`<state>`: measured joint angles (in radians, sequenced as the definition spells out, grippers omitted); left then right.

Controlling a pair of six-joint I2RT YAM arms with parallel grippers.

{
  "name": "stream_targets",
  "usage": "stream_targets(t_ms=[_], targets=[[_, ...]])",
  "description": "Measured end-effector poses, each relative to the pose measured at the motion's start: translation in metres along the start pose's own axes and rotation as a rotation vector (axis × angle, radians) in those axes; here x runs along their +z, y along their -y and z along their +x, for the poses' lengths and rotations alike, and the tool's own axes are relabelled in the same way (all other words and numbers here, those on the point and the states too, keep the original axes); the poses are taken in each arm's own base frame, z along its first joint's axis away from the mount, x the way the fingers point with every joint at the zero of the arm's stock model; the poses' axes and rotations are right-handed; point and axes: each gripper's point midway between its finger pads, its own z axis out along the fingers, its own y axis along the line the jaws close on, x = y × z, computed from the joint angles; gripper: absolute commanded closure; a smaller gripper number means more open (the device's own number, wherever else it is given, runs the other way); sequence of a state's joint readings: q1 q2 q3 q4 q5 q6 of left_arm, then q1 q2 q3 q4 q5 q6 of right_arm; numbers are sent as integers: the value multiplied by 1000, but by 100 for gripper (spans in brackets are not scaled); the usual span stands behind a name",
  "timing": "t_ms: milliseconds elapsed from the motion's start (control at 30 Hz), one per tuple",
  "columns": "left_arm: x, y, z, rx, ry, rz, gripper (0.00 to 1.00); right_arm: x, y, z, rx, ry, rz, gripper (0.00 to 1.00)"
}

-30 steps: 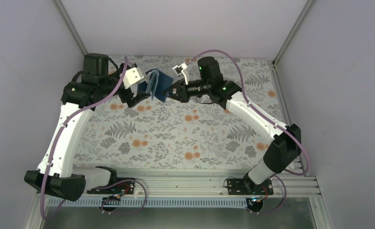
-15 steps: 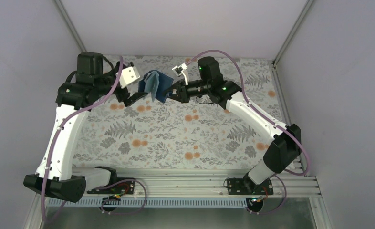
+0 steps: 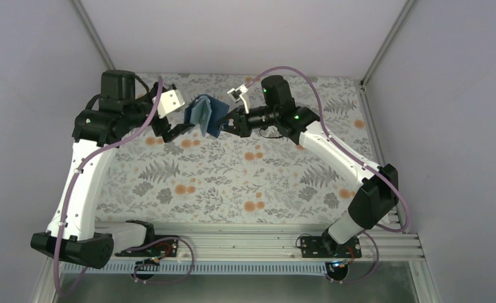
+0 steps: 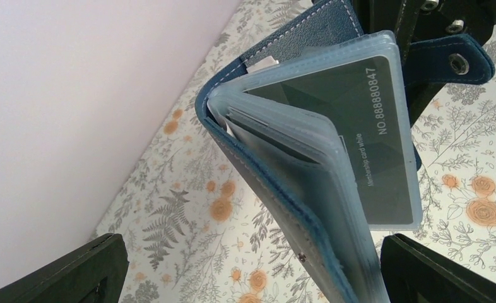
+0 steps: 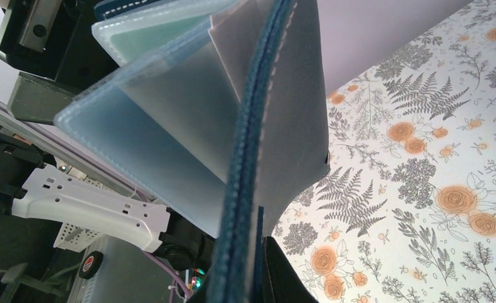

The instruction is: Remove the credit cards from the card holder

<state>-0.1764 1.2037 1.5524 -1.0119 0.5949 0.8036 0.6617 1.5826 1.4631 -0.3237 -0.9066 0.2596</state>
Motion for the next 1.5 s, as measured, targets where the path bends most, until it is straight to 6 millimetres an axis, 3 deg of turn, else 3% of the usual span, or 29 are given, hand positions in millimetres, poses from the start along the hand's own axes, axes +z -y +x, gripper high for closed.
stream_targets(t_ms=[300,467,600,933,1400,1500], targets=[[-1,11,-15,-17,85,72,0,0,0,1,2,-5,-2,96],[3,2,-22,-53,117,51,0,0,0,1,2,-5,-2,96],[11,-5,-17,-96,108,29,0,0,0,1,3,-5,0,96],[29,8,-16,-124,87,53,0,0,0,1,11,-3,2,96],[44,3,0,-120,22,-14,0,-2,4,-1,14,5,24,96],[46,0,5,-122,4,-32,11,-3,4,-1,14,5,25,96]])
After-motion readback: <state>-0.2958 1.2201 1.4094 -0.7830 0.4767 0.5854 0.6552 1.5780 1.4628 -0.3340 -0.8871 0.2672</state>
